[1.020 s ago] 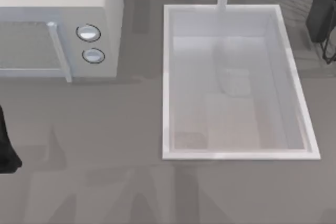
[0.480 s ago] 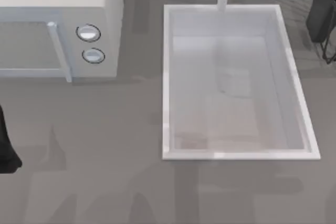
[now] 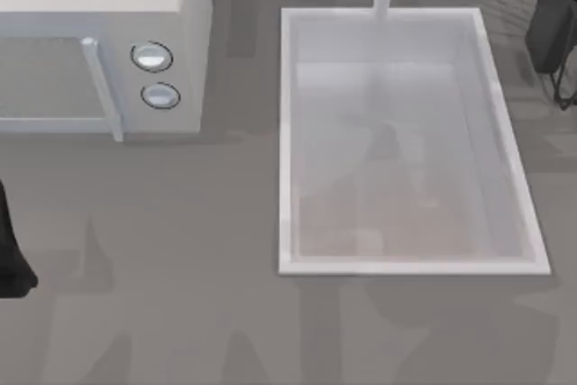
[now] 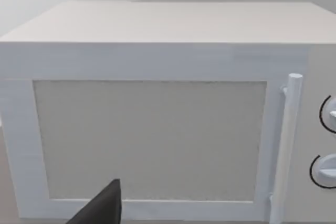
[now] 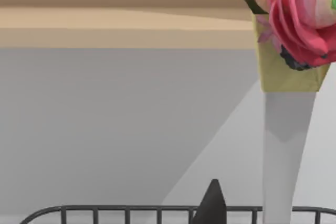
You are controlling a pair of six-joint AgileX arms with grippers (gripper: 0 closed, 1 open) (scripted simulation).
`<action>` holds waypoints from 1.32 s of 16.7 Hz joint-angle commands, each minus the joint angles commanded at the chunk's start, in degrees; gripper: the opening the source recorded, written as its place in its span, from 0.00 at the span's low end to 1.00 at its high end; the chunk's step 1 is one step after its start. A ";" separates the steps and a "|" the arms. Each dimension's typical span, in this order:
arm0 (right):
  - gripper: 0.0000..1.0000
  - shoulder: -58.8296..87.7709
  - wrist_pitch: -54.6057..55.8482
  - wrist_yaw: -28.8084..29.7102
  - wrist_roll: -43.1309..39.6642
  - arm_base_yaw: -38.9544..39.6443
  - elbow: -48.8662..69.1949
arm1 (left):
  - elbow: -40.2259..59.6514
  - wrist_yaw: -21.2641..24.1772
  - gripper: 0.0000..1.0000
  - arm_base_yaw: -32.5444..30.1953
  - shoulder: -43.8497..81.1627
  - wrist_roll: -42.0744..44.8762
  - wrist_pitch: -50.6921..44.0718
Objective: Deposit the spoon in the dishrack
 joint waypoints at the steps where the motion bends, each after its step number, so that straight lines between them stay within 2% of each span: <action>1: 0.00 2.35 2.90 1.22 0.03 1.19 -0.78 | 0.00 0.00 1.00 0.00 0.00 0.00 0.00; 4: 0.00 6.64 7.96 3.64 0.15 3.55 -2.36 | 0.00 0.00 1.00 0.00 0.00 0.00 0.00; 9: 0.00 7.03 8.45 3.90 0.17 3.81 -2.54 | 0.00 0.00 1.00 0.00 0.00 0.00 0.00; 22: 0.98 7.03 8.45 3.90 0.17 3.81 -2.54 | 0.00 0.00 1.00 0.00 0.00 0.00 0.00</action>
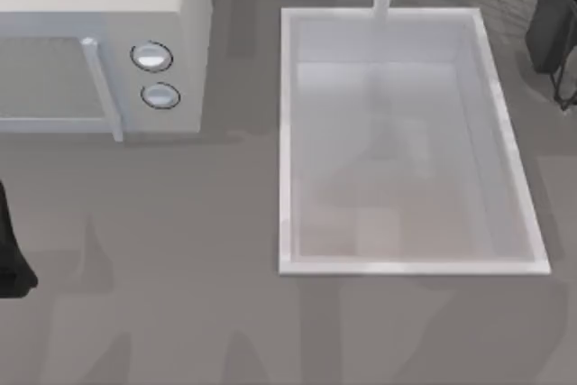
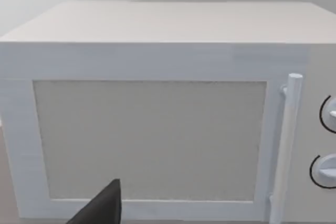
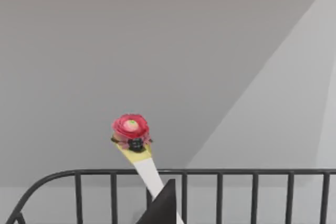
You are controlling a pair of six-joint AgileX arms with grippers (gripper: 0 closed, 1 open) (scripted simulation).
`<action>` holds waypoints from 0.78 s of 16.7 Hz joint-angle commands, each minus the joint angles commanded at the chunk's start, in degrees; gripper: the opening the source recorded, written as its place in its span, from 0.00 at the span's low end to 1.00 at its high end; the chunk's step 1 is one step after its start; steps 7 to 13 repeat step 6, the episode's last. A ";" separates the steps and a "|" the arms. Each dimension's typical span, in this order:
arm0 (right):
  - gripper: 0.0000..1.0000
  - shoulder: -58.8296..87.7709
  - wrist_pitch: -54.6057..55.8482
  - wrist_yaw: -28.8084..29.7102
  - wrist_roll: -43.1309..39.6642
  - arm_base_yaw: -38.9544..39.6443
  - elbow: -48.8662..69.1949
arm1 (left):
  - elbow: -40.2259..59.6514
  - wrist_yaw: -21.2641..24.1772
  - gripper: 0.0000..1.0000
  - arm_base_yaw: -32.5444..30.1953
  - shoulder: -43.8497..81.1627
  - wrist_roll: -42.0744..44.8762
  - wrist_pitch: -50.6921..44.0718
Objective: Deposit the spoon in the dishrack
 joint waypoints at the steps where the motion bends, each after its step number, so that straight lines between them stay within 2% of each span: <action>1: 1.00 0.00 0.00 0.00 0.00 0.00 0.00 | 0.00 0.00 1.00 0.00 0.00 0.00 0.00; 13: 1.00 0.00 0.00 0.00 0.00 0.00 0.00 | 0.00 0.00 1.00 0.00 0.00 0.00 0.00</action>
